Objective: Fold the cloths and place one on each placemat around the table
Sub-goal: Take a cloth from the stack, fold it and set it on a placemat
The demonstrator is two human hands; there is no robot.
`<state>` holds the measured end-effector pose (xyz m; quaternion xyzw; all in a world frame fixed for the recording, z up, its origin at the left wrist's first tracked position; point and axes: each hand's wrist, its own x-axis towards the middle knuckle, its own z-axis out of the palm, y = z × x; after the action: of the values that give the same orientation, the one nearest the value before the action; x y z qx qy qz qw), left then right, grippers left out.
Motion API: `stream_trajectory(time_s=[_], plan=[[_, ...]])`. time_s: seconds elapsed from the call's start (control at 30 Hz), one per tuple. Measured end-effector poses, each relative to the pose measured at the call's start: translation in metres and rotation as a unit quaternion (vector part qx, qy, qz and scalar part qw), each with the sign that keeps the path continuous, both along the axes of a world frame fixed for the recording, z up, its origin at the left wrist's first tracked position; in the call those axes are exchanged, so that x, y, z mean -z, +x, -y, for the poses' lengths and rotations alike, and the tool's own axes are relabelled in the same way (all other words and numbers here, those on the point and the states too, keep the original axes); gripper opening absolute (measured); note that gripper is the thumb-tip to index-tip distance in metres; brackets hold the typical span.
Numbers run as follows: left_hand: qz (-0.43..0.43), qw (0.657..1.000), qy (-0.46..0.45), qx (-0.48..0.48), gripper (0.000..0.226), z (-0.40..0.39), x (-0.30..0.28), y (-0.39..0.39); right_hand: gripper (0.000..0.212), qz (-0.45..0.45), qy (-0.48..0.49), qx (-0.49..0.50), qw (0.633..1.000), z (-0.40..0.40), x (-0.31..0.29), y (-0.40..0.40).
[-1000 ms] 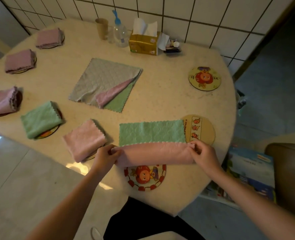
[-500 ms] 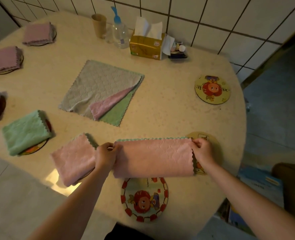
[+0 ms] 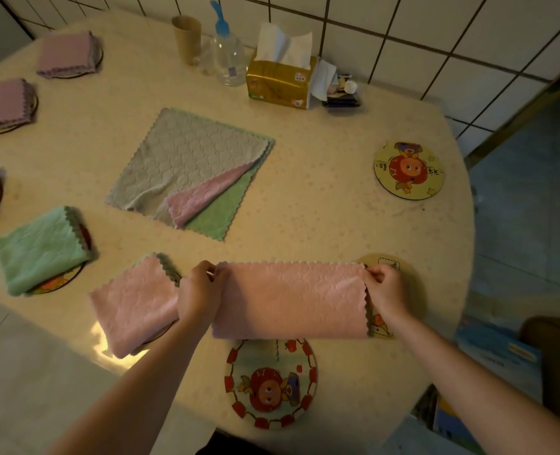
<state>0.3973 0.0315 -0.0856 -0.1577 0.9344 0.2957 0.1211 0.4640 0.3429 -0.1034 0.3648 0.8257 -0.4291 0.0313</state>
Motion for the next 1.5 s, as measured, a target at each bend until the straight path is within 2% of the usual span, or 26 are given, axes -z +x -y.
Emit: stream_trajectory(time_s=[0.07,0.13,0.17,0.2,0.27,0.33,0.4,0.43,0.47,0.57,0.67,0.8,0.9,1.1,1.23,1.33,1.5], plan=[[-0.023,0.999,-0.026,0.009,0.022,-0.004,-0.008,0.007,0.017,-0.006,-0.019,0.026,0.999,0.001,-0.004,0.001],[-0.107,0.985,-0.087,0.103,0.034,-0.009,-0.015,0.025,0.021,-0.010,-0.028,0.043,0.999,0.005,-0.015,0.007],[-0.155,0.968,-0.107,0.169,0.041,-0.012,-0.016,0.037,0.024,-0.017,-0.014,0.032,0.999,0.009,-0.022,0.014],[-0.183,0.951,-0.101,0.228,0.045,-0.016,-0.016,0.052,0.027,-0.031,0.019,0.001,0.999,0.013,-0.029,0.023],[-0.167,0.931,-0.039,0.322,0.050,-0.025,-0.010,0.083,0.031,-0.075,0.122,-0.120,0.982,0.027,-0.043,0.046],[-0.118,0.897,-0.016,0.426,0.060,-0.034,0.002,0.114,0.036,-0.112,0.186,-0.290,0.932,0.047,-0.049,0.069],[-0.104,0.858,-0.056,0.500,0.068,-0.039,0.014,0.132,0.054,-0.121,0.239,-0.450,0.852,0.062,-0.040,0.089],[-0.094,0.851,-0.077,0.511,0.070,-0.041,0.017,0.135,0.064,-0.112,0.263,-0.505,0.814,0.065,-0.032,0.098],[-0.085,0.849,-0.096,0.512,0.070,-0.040,0.019,0.135,0.073,-0.092,0.284,-0.533,0.792,0.063,-0.022,0.104],[-0.072,0.845,-0.129,0.513,0.066,-0.030,0.023,0.130,0.087,-0.048,0.345,-0.545,0.763,0.045,-0.006,0.114],[-0.064,0.845,-0.137,0.513,0.064,-0.010,0.024,0.124,0.087,-0.028,0.392,-0.553,0.735,0.025,-0.004,0.118],[-0.051,0.872,-0.137,0.467,0.063,0.023,0.022,0.123,0.088,-0.014,0.406,-0.562,0.720,0.011,-0.010,0.121],[-0.050,0.885,-0.148,0.438,0.059,0.044,0.024,0.121,0.085,-0.019,0.405,-0.564,0.719,0.014,-0.015,0.113],[-0.082,0.874,-0.173,0.447,0.059,0.050,0.018,0.110,0.068,-0.022,0.396,-0.565,0.723,0.032,-0.026,0.090],[-0.091,0.871,-0.186,0.445,0.077,0.038,0.011,0.107,0.055,-0.029,0.403,-0.564,0.721,0.034,-0.026,0.086],[-0.104,0.861,-0.208,0.453,0.080,0.037,0.008,0.107,0.048,-0.029,0.402,-0.568,0.717,0.034,-0.026,0.080],[-0.102,0.858,-0.220,0.454,0.081,0.036,0.001,0.107,0.055,-0.006,0.394,-0.576,0.716,0.032,-0.026,0.075]])
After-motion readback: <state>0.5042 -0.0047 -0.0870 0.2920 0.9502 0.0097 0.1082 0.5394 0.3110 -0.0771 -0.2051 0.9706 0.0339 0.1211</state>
